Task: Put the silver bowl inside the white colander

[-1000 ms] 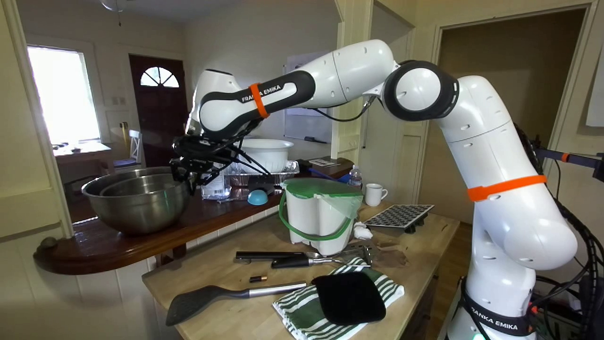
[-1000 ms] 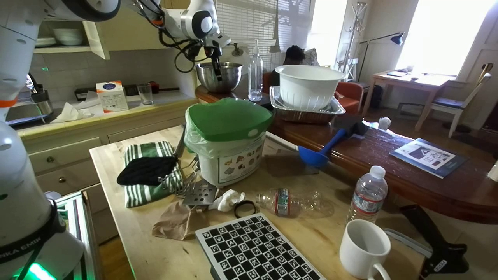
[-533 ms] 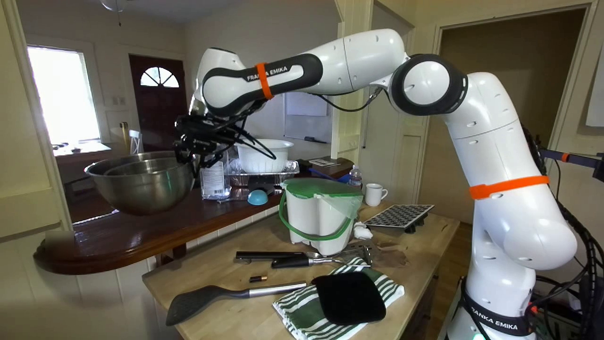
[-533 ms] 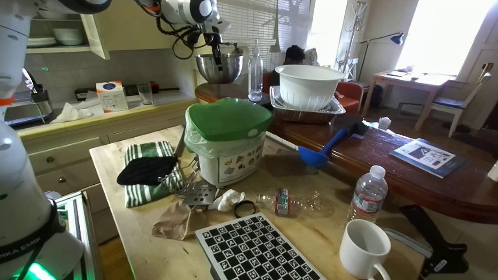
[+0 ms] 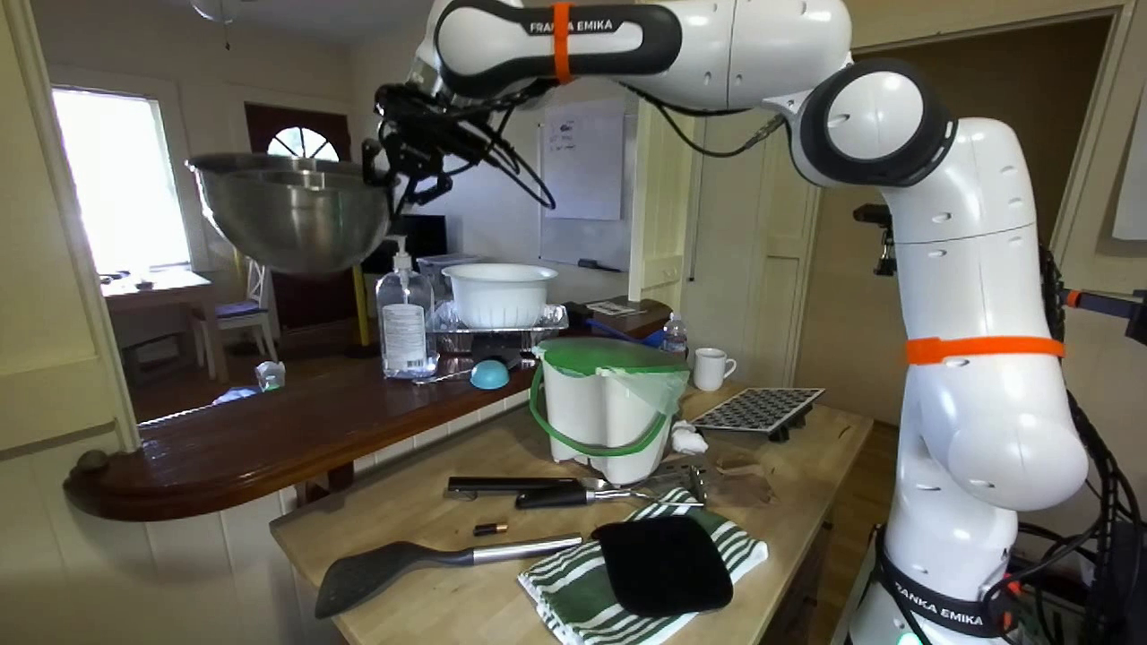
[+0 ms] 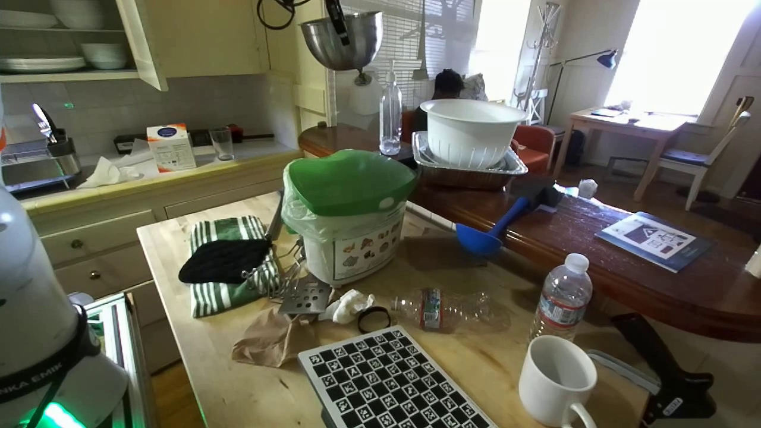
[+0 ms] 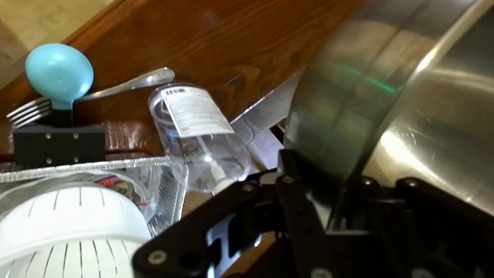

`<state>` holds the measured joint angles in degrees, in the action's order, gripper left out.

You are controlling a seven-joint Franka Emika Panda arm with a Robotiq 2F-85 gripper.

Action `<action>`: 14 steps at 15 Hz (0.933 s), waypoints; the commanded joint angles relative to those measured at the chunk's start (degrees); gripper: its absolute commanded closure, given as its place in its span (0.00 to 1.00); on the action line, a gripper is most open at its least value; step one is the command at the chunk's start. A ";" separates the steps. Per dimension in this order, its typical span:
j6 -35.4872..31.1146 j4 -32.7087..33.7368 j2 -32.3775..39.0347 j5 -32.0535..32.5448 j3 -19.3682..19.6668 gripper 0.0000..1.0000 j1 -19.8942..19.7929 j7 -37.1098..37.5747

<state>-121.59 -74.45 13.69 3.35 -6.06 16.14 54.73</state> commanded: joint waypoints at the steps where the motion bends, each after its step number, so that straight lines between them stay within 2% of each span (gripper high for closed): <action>1: 2.59 4.97 -3.89 -1.32 0.82 0.96 -1.93 -1.16; 7: 8.51 6.65 -8.71 -0.72 4.79 0.96 -6.05 0.59; 9: 8.86 4.43 -10.03 0.00 6.54 0.96 -7.68 0.52; 11: 6.23 0.25 -11.11 -0.39 8.35 0.96 -9.57 -0.95; 12: 9.46 3.75 -8.86 0.24 7.39 0.96 -8.29 -0.73; 13: 9.60 2.94 -8.81 0.27 7.94 0.85 -8.91 -1.06; 14: 9.62 2.47 -8.54 0.28 8.07 0.85 -9.15 -1.24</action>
<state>-111.96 -71.99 5.16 3.63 2.01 6.99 53.49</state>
